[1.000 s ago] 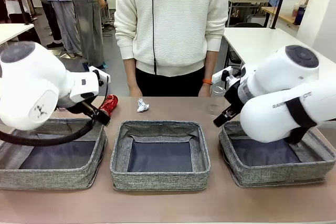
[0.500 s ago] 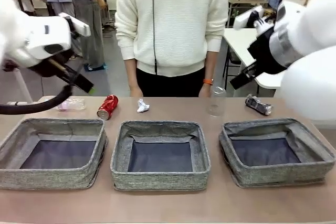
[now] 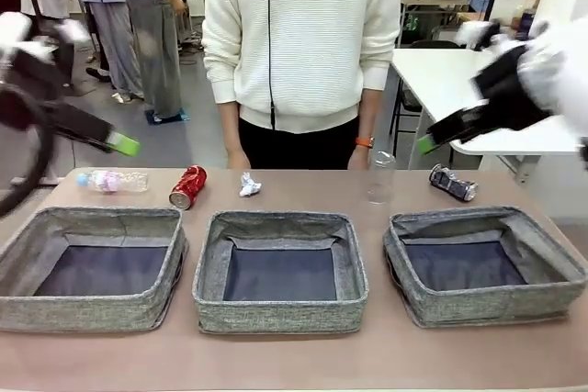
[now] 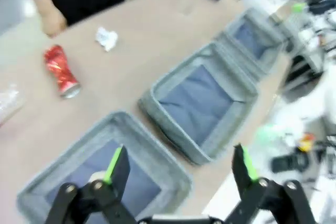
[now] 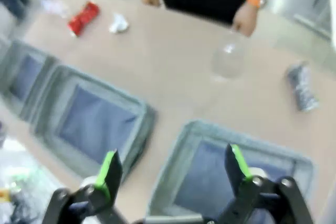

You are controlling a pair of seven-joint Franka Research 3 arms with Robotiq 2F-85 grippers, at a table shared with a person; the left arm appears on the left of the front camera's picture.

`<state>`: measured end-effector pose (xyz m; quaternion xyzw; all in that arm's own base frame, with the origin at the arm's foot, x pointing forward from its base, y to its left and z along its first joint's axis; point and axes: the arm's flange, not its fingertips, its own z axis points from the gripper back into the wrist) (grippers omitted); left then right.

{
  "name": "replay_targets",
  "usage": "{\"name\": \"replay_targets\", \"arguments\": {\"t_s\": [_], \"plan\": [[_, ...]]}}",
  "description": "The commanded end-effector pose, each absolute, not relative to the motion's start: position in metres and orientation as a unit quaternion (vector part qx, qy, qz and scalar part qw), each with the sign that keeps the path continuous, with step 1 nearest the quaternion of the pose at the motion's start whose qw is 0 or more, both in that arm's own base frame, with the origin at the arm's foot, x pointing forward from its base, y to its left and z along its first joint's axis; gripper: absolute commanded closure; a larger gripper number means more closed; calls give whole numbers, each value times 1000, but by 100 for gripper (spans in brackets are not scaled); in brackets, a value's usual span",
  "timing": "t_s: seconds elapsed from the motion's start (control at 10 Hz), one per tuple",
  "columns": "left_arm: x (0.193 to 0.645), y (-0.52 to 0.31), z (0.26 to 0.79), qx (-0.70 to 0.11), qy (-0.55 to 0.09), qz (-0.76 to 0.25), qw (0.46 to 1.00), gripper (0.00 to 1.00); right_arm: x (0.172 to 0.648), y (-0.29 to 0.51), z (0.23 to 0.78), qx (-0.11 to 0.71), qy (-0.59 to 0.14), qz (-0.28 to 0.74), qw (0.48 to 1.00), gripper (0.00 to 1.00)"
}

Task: Sort the waste into the appropriate baskets.
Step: Pick up the waste item pointed out by the person.

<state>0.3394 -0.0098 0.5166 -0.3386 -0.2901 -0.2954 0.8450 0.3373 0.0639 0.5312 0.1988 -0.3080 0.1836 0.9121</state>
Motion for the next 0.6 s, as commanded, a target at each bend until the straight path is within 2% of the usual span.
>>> {"name": "replay_targets", "arguments": {"t_s": [0.0, 0.2, 0.3, 0.4, 0.5], "plan": [[324, 95, 477, -536, -239, -127, 800, 0, 315, -53, 535, 397, -258, -20, 880, 0], [304, 137, 430, -599, -287, -28, 748, 0, 308, -144, 514, 455, -257, -106, 846, 0], [295, 140, 411, -613, -297, 17, 732, 0, 300, -185, 500, 493, -277, -157, 810, 0], [300, 124, 406, -603, -270, 57, 748, 0, 294, -204, 488, 497, -313, -229, 776, 0], [289, 169, 429, -586, -287, -62, 755, 0, 284, -165, 507, 445, -266, -54, 854, 0]]}}
